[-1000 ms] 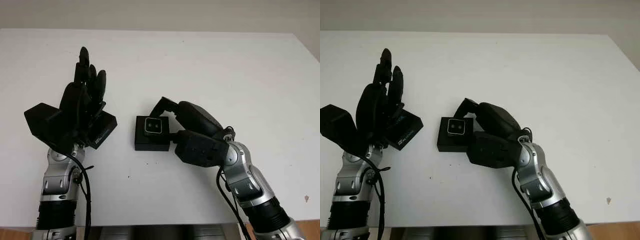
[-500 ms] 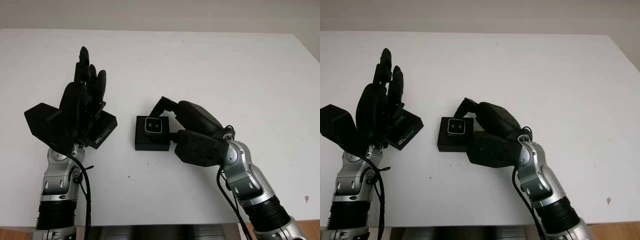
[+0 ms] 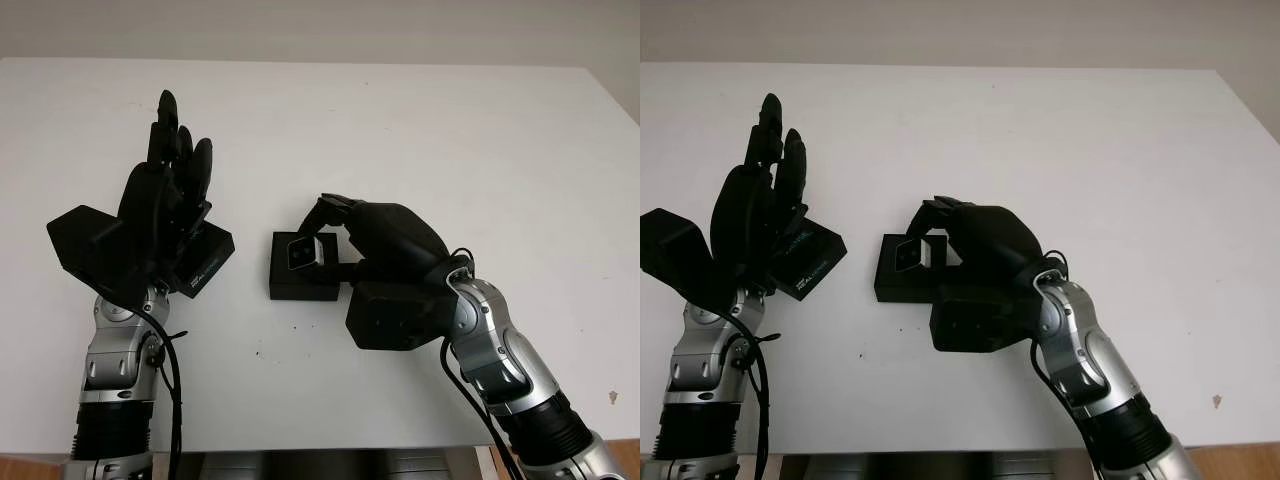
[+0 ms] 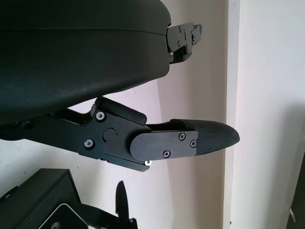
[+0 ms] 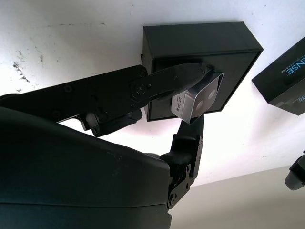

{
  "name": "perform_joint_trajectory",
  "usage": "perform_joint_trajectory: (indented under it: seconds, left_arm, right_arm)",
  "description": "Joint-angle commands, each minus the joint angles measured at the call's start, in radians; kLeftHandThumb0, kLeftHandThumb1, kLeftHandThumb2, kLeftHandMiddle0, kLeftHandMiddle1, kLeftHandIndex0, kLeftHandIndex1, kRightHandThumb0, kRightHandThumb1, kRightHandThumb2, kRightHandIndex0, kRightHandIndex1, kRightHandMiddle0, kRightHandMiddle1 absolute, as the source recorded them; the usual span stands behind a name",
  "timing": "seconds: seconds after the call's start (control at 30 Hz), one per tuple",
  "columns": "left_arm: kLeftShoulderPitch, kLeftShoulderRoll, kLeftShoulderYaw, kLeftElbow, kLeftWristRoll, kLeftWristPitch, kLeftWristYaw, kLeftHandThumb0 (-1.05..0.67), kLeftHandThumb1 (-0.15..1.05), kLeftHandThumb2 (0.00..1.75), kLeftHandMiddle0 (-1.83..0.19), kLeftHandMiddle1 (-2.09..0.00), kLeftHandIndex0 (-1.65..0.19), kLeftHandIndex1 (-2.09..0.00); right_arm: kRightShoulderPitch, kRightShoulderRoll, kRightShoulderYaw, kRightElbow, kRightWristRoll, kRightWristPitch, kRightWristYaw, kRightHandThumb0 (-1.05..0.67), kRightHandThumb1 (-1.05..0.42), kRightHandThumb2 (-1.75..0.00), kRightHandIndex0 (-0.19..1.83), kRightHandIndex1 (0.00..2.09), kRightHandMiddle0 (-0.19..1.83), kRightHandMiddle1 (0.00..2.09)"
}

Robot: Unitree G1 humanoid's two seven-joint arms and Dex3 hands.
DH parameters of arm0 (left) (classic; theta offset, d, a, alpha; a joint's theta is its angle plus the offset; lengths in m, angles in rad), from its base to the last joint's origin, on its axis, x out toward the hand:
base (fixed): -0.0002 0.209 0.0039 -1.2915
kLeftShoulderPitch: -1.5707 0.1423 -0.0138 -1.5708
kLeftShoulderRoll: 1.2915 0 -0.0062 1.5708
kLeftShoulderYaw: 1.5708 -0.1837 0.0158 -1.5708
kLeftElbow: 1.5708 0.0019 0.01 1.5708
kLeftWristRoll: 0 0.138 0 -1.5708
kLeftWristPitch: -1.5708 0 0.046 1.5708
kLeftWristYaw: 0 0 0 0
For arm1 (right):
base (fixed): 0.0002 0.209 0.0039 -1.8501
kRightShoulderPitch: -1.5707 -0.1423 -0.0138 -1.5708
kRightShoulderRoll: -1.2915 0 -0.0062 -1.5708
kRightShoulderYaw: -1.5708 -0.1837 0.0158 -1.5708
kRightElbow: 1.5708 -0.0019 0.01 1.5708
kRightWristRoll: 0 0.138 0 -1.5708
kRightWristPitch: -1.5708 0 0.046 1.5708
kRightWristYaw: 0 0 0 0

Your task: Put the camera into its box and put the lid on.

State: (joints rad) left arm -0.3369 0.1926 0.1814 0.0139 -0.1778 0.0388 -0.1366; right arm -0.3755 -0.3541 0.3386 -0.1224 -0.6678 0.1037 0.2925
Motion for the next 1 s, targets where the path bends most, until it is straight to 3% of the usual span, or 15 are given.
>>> perform_joint_trajectory:
  seconds: [0.0, 0.63, 0.97]
  left_arm:
    - [0.007, 0.002, 0.001, -0.017, 0.002, -0.001, 0.002, -0.75, 1.05, 0.44, 0.19, 0.0, 0.19, 0.0]
    - [0.011, -0.001, 0.004, -0.008, -0.006, -0.008, -0.003, -0.75, 1.05, 0.43, 0.19, 0.0, 0.19, 0.0]
    - [0.017, 0.008, 0.007, -0.012, -0.011, -0.003, -0.016, -0.74, 1.05, 0.43, 0.19, 0.0, 0.19, 0.0]
  right_arm:
    - [0.003, -0.012, 0.003, -0.003, -0.009, -0.002, 0.008, -0.57, -0.96, -0.06, 0.13, 0.02, 0.27, 0.53]
    - [0.009, 0.019, -0.047, 0.001, 0.05, -0.01, -0.029, -0.61, -0.97, -0.05, 0.12, 0.04, 0.16, 0.39]
    - [0.007, 0.024, -0.113, 0.033, 0.132, -0.121, -0.144, -0.71, -0.89, -0.04, 0.3, 0.13, 0.23, 0.36]
